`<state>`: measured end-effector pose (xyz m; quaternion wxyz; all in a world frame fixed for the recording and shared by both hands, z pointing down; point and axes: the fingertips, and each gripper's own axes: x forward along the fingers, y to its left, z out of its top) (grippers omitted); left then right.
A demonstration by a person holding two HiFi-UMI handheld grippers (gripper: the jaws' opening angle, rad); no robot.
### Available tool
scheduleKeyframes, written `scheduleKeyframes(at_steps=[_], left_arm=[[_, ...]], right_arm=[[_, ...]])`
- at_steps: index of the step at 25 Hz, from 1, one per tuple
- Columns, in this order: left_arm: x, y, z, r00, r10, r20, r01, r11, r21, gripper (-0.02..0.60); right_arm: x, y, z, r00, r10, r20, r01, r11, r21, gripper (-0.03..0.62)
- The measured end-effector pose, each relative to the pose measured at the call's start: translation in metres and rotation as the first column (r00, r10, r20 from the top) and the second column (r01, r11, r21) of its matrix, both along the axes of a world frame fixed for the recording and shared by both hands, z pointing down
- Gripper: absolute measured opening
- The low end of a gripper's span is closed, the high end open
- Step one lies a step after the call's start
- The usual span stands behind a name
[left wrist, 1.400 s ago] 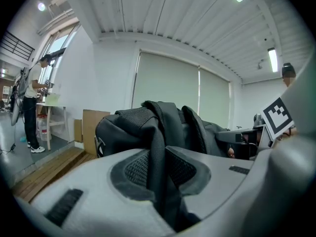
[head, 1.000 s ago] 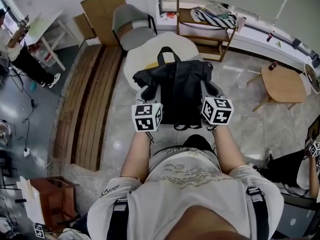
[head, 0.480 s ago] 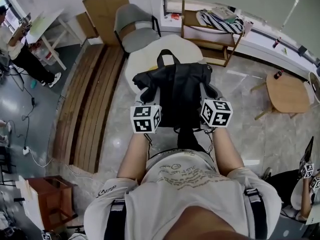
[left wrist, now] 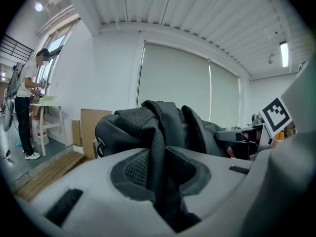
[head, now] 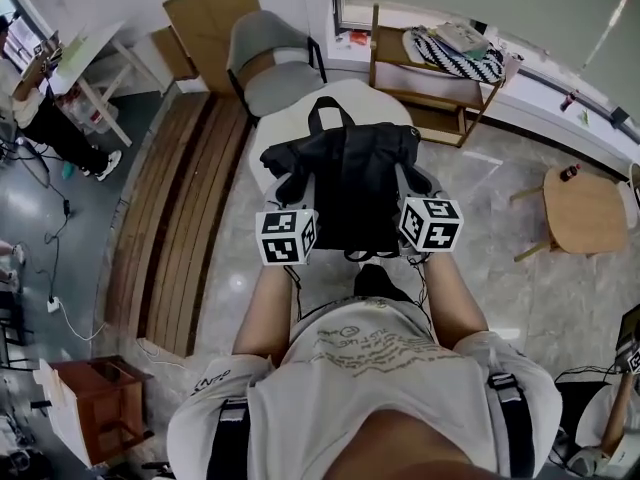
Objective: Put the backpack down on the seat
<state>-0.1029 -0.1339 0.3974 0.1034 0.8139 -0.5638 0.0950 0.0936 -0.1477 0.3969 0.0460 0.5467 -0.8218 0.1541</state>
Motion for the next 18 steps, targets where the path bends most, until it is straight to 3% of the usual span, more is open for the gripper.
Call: scheduleKeyframes(at_steps=[18], left_arm=[[0.03, -0.17, 0.038, 0.999, -0.048, 0.02, 0.05, 0.987, -0.152, 0.086]], right_arm=[[0.029, -0.182, 0.039, 0.993, -0.117, 0.002, 0.115, 0.979, -0.168, 0.041]])
